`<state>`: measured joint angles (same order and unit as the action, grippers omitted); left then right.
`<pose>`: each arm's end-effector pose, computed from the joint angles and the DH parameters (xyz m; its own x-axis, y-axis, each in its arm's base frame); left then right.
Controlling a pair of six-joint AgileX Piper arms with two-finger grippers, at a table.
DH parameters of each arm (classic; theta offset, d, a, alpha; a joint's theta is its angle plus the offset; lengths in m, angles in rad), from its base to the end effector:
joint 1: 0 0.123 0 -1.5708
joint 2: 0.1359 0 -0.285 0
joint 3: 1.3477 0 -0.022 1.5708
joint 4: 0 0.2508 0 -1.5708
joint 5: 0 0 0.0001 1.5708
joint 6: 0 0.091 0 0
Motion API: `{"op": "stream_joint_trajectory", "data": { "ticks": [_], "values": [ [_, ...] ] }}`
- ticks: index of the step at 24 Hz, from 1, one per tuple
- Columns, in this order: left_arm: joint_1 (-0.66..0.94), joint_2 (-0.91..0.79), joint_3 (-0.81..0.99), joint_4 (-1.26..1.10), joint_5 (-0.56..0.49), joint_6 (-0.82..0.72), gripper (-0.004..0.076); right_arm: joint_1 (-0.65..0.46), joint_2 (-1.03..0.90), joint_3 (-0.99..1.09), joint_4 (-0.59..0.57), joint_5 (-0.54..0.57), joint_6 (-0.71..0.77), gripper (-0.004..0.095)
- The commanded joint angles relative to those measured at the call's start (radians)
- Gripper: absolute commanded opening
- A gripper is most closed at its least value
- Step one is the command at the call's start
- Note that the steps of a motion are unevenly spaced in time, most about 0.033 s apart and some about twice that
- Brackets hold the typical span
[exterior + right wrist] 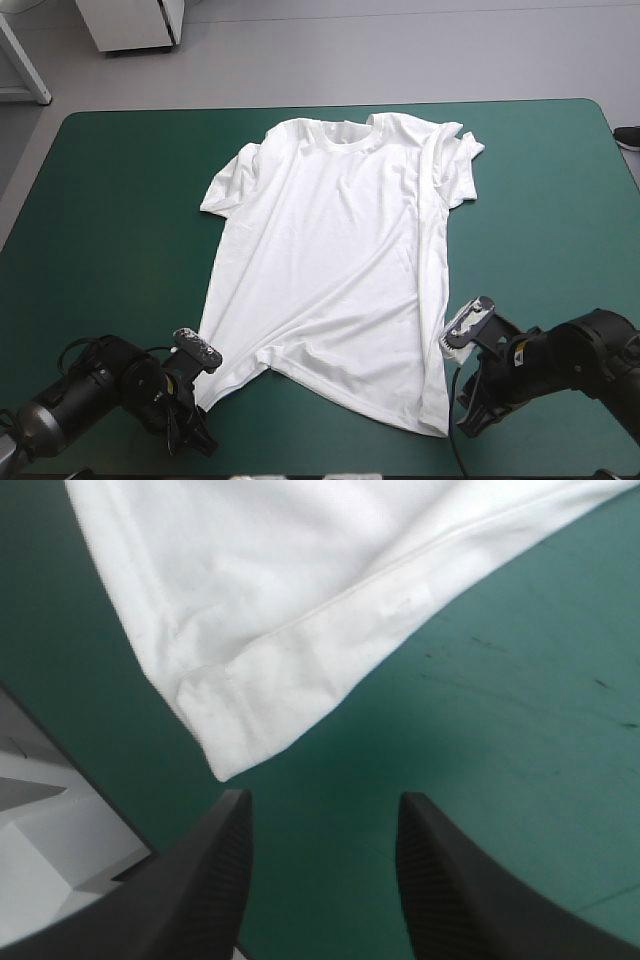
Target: Fold the cloth
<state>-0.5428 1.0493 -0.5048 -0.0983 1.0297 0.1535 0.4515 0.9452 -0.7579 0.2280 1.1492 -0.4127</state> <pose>0.1118 -0.0764 0.2057 -0.7952 0.5990 -0.0940 0.6056 0.7922 -0.0746 0.1237 0.0808 0.2871 -0.6558 -0.6581 -0.3700 -0.7289 0.6795 0.0835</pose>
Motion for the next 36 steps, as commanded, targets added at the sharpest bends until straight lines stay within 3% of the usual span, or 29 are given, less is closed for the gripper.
{"op": "stream_joint_trajectory", "data": {
  "ticks": [1,4,10,16,23,33,34,36],
  "values": [
    [-0.008,0.000,-0.020,-0.026,-0.009,-0.008,0.0169,0.054,0.029,-0.032,0.017,-0.018,-0.059,0.0432],
    [-0.008,0.000,-0.022,-0.026,-0.009,-0.008,-0.0008,0.122,0.063,-0.032,0.017,-0.029,-0.093,0.0432],
    [-0.008,0.000,-0.022,-0.026,-0.010,-0.008,-0.0009,0.260,0.148,-0.032,-0.048,-0.067,-0.143,0.0434],
    [-0.008,0.000,-0.023,-0.038,-0.008,-0.008,-0.0009,0.403,0.243,-0.032,-0.189,-0.117,-0.134,0.0434],
    [-0.008,0.000,-0.023,-0.048,-0.008,-0.004,-0.0009,0.484,0.300,-0.032,-0.197,-0.130,-0.084,0.0481],
    [-0.008,0.000,-0.053,-0.044,-0.002,-0.004,-0.0009,0.484,0.365,0.068,-0.208,-0.222,-0.064,0.0486],
    [-0.008,0.000,-0.066,-0.039,0.000,-0.004,-0.0009,0.484,0.375,0.068,-0.206,-0.241,-0.056,0.0468],
    [-0.008,0.000,-0.095,-0.029,0.009,-0.004,-0.0009,0.482,0.394,0.068,-0.219,-0.292,-0.041,0.0300]
  ]
}}
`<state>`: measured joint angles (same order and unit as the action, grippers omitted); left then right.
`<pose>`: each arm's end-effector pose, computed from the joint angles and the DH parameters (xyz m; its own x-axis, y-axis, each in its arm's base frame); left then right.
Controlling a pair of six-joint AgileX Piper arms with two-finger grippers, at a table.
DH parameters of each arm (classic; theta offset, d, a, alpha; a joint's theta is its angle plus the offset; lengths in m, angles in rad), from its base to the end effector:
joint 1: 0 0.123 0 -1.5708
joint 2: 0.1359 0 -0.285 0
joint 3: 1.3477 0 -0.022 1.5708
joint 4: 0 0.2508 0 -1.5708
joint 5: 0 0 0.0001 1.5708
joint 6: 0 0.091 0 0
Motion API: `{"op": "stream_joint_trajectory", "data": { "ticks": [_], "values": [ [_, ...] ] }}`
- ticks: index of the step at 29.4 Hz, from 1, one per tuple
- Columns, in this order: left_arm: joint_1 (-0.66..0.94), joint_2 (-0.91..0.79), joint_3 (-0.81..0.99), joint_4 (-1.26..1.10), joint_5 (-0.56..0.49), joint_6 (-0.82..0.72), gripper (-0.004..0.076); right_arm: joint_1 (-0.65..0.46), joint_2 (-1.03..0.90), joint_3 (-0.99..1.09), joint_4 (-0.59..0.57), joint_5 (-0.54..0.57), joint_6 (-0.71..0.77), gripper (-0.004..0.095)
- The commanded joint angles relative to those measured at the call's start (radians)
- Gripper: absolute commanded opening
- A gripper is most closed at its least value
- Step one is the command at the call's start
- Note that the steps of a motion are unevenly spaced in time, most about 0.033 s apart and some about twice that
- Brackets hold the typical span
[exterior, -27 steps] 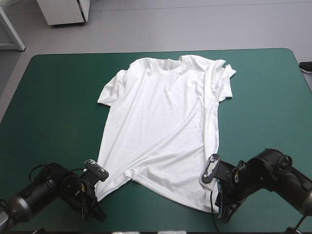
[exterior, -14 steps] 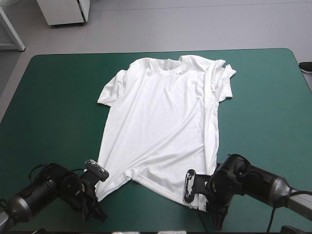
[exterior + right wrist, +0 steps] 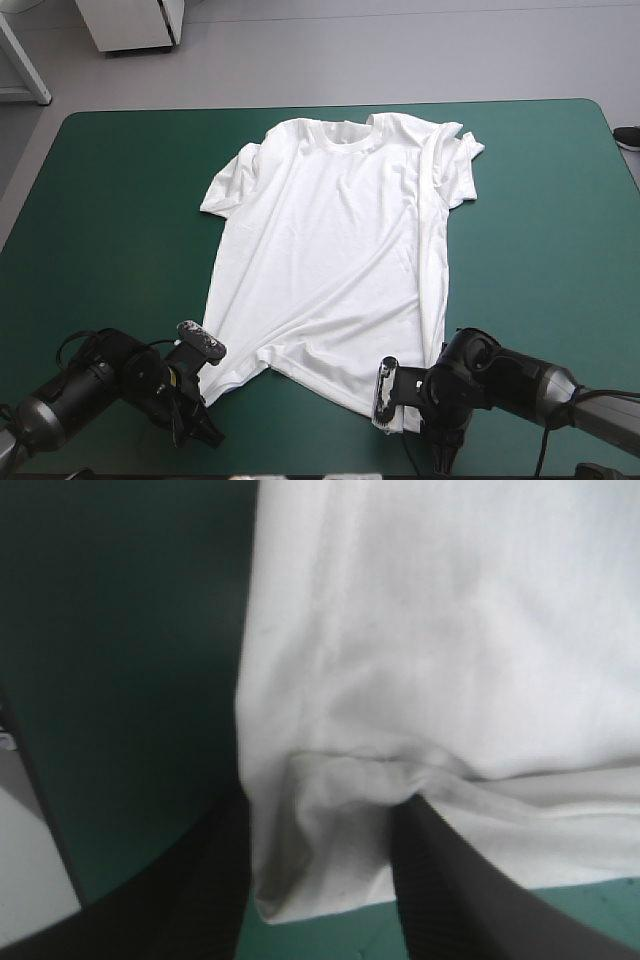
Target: Fold the cloth
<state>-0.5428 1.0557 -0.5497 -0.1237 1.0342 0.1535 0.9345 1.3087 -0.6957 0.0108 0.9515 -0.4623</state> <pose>0.1178 -0.0823 0.2160 -0.7994 0.5866 -0.1298 0.5989 0.7953 -0.0940 0.1185 0.1617 0.2083 -0.1768 -0.9803 -0.0877 -0.9831 0.1802 -0.0333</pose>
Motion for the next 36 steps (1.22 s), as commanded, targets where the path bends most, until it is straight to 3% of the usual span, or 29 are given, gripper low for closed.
{"op": "stream_joint_trajectory", "data": {
  "ticks": [1,3,7,10,16,22,28,36],
  "values": [
    [-0.008,-0.007,-0.064,0.008,0.004,-0.004,-0.0009,-0.001,0.041,0.006,-0.004,-0.122,0.010,0.0174],
    [-0.008,-0.007,-0.081,0.017,0.004,-0.004,-0.0009,-0.001,0.057,0.006,-0.011,-0.144,0.010,-0.0007],
    [-0.007,-0.007,-0.099,0.038,0.009,-0.009,-0.0009,-0.001,0.076,0.003,-0.024,-0.156,0.046,-0.0017],
    [-0.007,-0.007,-0.119,0.049,0.026,-0.011,-0.0009,-0.001,0.069,-0.024,-0.109,-0.134,0.141,-0.0017],
    [-0.007,-0.049,-0.288,0.066,0.106,-0.042,-0.0009,-0.001,0.005,-0.200,-0.393,0.041,0.329,-0.0017],
    [-0.007,-0.069,-0.612,0.104,0.149,-0.061,-0.0009,-0.003,-0.065,-0.496,-0.652,0.189,0.499,-0.0017],
    [-0.007,-0.022,-0.959,0.112,0.081,-0.061,-0.0009,-0.045,-0.070,-0.907,-0.664,0.253,0.555,-0.0017],
    [-0.007,0.161,-1.384,0.149,-0.023,-0.002,-0.0009,-0.173,-0.049,-1.390,-0.676,0.156,0.537,-0.0017]
  ]
}}
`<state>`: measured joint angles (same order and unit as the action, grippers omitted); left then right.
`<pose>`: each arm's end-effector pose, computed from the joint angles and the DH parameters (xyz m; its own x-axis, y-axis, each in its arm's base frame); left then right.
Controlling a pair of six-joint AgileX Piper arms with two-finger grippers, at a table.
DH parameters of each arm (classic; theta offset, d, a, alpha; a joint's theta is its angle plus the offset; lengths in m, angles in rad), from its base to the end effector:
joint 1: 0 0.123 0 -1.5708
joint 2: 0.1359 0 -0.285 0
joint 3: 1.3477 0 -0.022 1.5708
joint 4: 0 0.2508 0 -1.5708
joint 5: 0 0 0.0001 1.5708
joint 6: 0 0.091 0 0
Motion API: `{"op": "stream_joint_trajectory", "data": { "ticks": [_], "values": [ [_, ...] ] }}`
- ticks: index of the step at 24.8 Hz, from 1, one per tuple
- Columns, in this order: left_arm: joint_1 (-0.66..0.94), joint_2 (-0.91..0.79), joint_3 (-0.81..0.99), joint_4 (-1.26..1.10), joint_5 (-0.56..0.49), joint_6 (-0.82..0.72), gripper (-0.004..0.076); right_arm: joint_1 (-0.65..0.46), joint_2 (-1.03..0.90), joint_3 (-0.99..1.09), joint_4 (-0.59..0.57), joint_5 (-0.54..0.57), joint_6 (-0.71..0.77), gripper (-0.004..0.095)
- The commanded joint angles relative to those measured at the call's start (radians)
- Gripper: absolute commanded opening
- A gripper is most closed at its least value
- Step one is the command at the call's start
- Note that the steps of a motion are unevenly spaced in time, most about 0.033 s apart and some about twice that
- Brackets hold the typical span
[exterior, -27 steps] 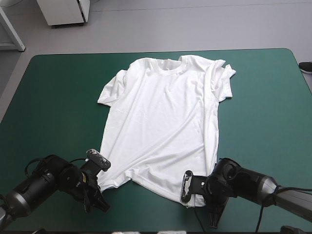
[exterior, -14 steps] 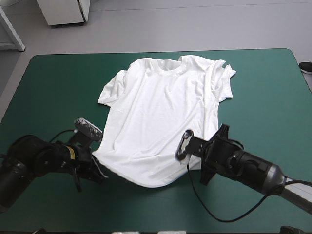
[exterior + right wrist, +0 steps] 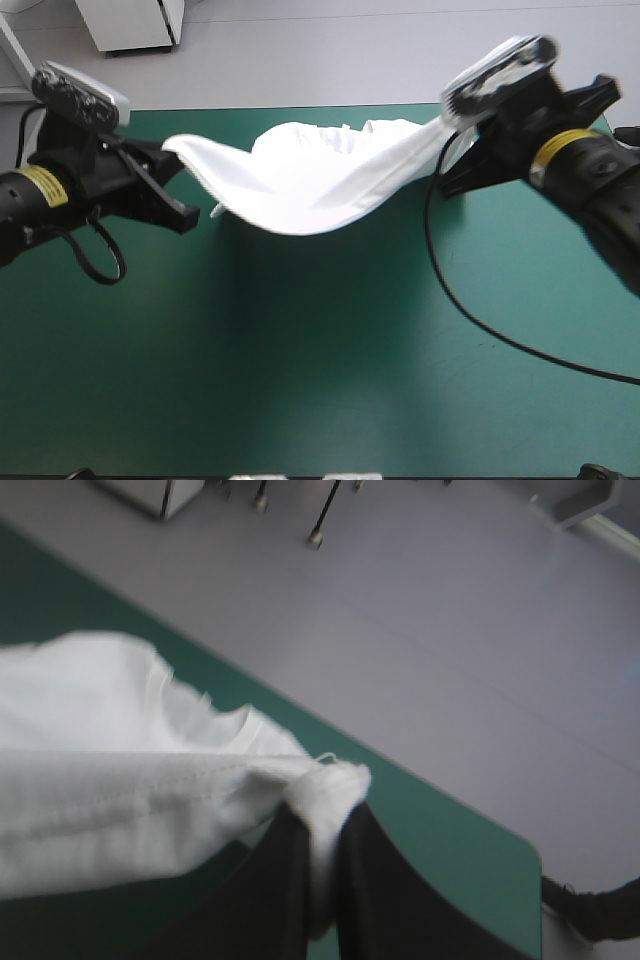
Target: Fold the cloth
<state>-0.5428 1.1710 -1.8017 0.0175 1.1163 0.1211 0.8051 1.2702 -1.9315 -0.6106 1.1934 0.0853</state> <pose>0.1582 -0.0938 0.5443 -0.2647 0.3096 -0.9133 0.5425 0.8308 0.1244 0.1693 0.1060 0.5629 -0.2040 -0.4152 -0.8865 -0.3039 0.8877 -0.3458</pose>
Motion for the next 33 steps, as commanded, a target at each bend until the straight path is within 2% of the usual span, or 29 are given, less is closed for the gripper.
{"op": "stream_joint_trajectory", "data": {
  "ticks": [1,5,8,10,13,16,21,24,27,30,33],
  "values": [
    [-0.007,0.074,-0.180,0.016,-0.121,0.045,-0.0009,-0.067,-0.001,-0.205,-0.059,-0.102,-0.011,-0.0017],
    [-0.007,0.183,-0.388,0.102,-0.199,0.055,-0.0009,-0.176,0.072,-0.400,-0.105,-0.187,-0.009,-0.0017],
    [-0.007,0.224,-0.493,0.190,-0.231,0.055,-0.0009,-0.227,0.115,-0.465,-0.137,-0.236,0.012,-0.0017],
    [-0.007,0.257,-0.585,0.316,-0.329,0.035,-0.0009,-0.283,0.150,-0.478,-0.136,-0.312,0.060,-0.0017],
    [-0.007,0.300,-0.693,0.440,-0.463,-0.025,-0.0009,-0.374,0.207,-0.478,0.009,-0.374,0.066,-0.0017],
    [-0.007,0.320,-0.709,0.455,-0.495,-0.032,-0.0009,-0.492,0.267,-0.480,0.224,-0.436,0.055,-0.0017],
    [-0.007,0.368,-0.709,0.544,-0.508,-0.074,-0.0008,-0.585,0.324,-0.551,0.403,-0.509,-0.014,-0.0017],
    [0.007,0.394,-0.709,0.619,-0.563,-0.112,-0.0008,-0.636,0.358,-0.587,0.469,-0.543,-0.014,-0.0017],
    [0.118,0.433,-0.709,0.597,-0.642,-0.180,-0.0008,-0.696,0.394,-0.622,0.597,-0.606,-0.059,-0.0017],
    [0.267,0.484,-0.709,0.443,-0.779,-0.218,-0.0008,-0.761,0.437,-0.671,0.752,-0.675,-0.148,-0.0017],
    [0.356,0.515,-0.720,0.247,-1.004,-0.210,-0.0008,-0.821,0.485,-0.727,0.867,-0.772,-0.199,-0.0017]
  ]
}}
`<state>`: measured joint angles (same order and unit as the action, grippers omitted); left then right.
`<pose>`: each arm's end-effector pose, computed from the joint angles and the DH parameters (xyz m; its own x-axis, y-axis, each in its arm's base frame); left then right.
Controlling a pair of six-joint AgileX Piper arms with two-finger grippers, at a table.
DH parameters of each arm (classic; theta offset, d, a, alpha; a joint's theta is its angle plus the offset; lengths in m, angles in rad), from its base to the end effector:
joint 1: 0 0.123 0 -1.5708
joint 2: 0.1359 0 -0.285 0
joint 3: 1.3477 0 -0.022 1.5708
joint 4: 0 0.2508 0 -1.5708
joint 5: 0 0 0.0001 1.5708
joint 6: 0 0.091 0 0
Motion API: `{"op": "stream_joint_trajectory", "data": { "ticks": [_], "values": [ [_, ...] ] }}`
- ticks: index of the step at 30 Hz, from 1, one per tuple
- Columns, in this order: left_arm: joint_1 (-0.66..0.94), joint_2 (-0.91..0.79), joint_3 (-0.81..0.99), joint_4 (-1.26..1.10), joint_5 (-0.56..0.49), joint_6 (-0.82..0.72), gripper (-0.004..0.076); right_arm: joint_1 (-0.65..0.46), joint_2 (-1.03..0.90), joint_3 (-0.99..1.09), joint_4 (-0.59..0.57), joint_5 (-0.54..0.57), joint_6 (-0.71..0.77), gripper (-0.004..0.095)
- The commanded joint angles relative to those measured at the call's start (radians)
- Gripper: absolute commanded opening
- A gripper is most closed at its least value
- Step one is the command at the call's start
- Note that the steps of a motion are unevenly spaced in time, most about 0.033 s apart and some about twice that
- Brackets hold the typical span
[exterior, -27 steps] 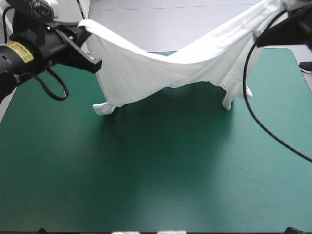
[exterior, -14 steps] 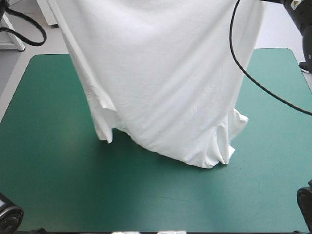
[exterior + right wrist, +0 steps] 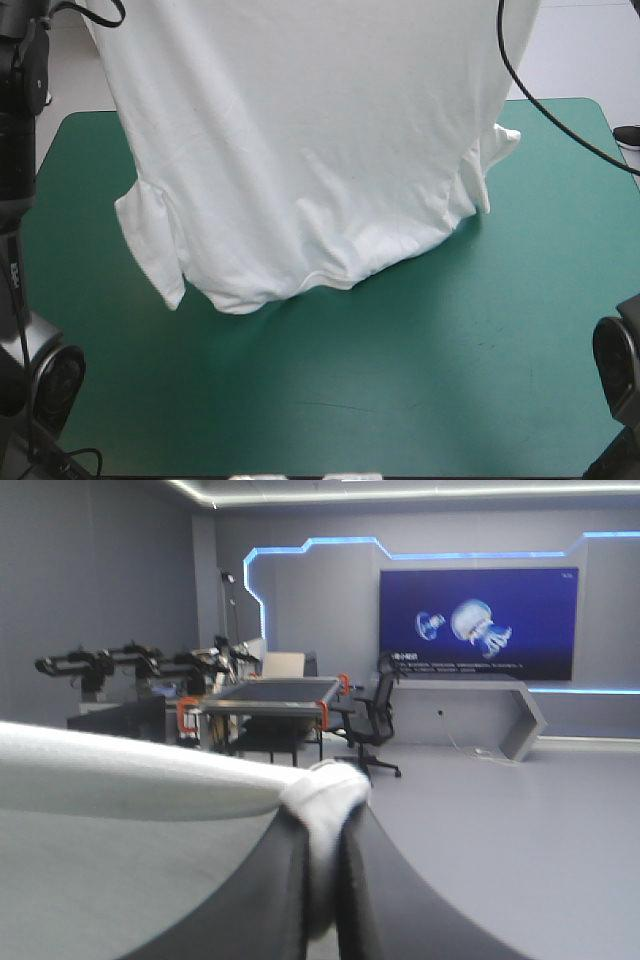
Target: Fold the cloth
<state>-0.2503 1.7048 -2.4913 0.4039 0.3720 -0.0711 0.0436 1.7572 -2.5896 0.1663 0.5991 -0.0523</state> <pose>0.2919 -0.0612 0.6495 0.5042 0.1806 -0.8445 -0.0284 0.9808 0.1928 0.3100 0.0220 0.6351 0.3084 0.0985 -0.9461 -0.1586 0.9860 0.0509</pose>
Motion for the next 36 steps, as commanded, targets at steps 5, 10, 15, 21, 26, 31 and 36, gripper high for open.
{"op": "stream_joint_trajectory", "data": {
  "ticks": [5,10,15,21,26,31,36],
  "values": [
    [0.074,0.038,-0.165,-0.168,-0.414,0.014,-0.0008,-0.121,0.032,-0.170,0.131,-0.326,-0.107,-0.0017],
    [0.074,0.117,-0.267,-0.172,-0.399,-0.005,-0.0008,-0.163,0.044,-0.174,0.131,-0.370,-0.107,-0.0017],
    [0.084,0.237,-0.267,-0.222,-0.264,-0.043,-0.0008,-0.167,0.144,-0.174,0.133,-0.265,-0.107,-0.0017],
    [0.086,0.360,-0.267,-0.342,0.123,-0.002,-0.0008,-0.166,0.298,-0.174,0.145,0.112,-0.150,-0.0017],
    [0.086,0.380,-0.267,-0.427,0.175,0.046,-0.0009,-0.166,0.334,-0.174,0.215,0.158,-0.219,-0.0017],
    [0.086,0.385,-0.265,-0.458,0.342,0.046,-0.0009,-0.166,0.339,-0.164,0.236,0.212,-0.234,-0.0017],
    [0.084,0.407,-0.257,-0.505,0.678,0.056,-0.0009,-0.166,0.337,-0.052,0.260,0.382,-0.234,-0.0017]
  ]
}}
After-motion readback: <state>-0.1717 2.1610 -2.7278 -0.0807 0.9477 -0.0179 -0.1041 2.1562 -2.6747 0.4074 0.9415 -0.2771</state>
